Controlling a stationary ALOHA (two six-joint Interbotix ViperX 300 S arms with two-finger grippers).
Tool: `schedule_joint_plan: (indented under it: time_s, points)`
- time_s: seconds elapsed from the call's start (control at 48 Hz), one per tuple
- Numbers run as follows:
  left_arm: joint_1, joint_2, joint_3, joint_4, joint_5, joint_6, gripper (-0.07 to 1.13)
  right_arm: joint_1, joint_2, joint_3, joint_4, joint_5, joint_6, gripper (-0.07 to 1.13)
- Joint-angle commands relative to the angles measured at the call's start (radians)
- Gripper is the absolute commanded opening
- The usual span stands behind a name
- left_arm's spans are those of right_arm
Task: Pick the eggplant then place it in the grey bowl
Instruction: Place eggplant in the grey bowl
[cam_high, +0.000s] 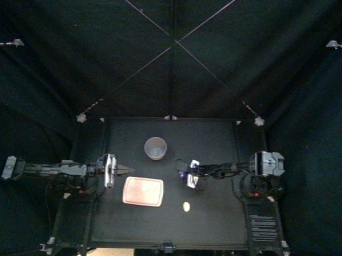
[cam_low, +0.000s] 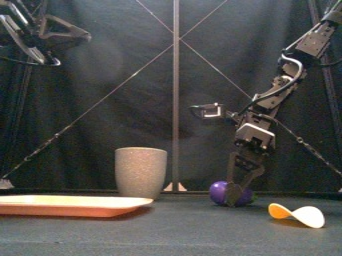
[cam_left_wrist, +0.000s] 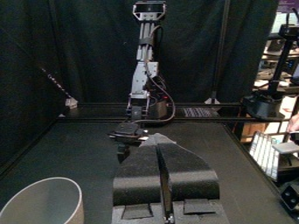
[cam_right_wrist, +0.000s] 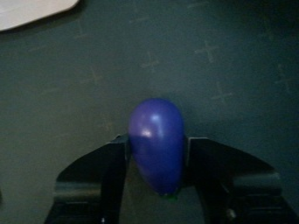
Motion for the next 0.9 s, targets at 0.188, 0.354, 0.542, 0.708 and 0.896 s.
schedule_joint_plan:
  time_s: [0.188, 0.354, 0.542, 0.708, 0.896]
  points:
    - [0.002, 0.003, -0.011, 0.002, -0.005, 0.000, -0.03, -0.046, -0.097, -0.124, -0.018, 0.000, -0.012, 0.43]
    - [0.002, 0.003, -0.009, 0.002, -0.005, 0.000, -0.03, -0.098, -0.152, -0.305, -0.095, -0.003, -0.011, 0.45]
    - [0.002, 0.003, -0.006, 0.003, -0.003, 0.000, -0.03, -0.133, -0.057, -0.488, -0.121, -0.035, -0.009, 0.45]
    - [0.002, 0.000, -0.002, 0.002, -0.003, 0.000, -0.03, -0.167, 0.083, -0.615, -0.123, -0.038, -0.009, 0.48]
    - [0.002, -0.015, 0.006, 0.002, 0.002, 0.000, -0.03, -0.190, 0.170, -0.683, -0.126, -0.028, -0.005, 0.72]
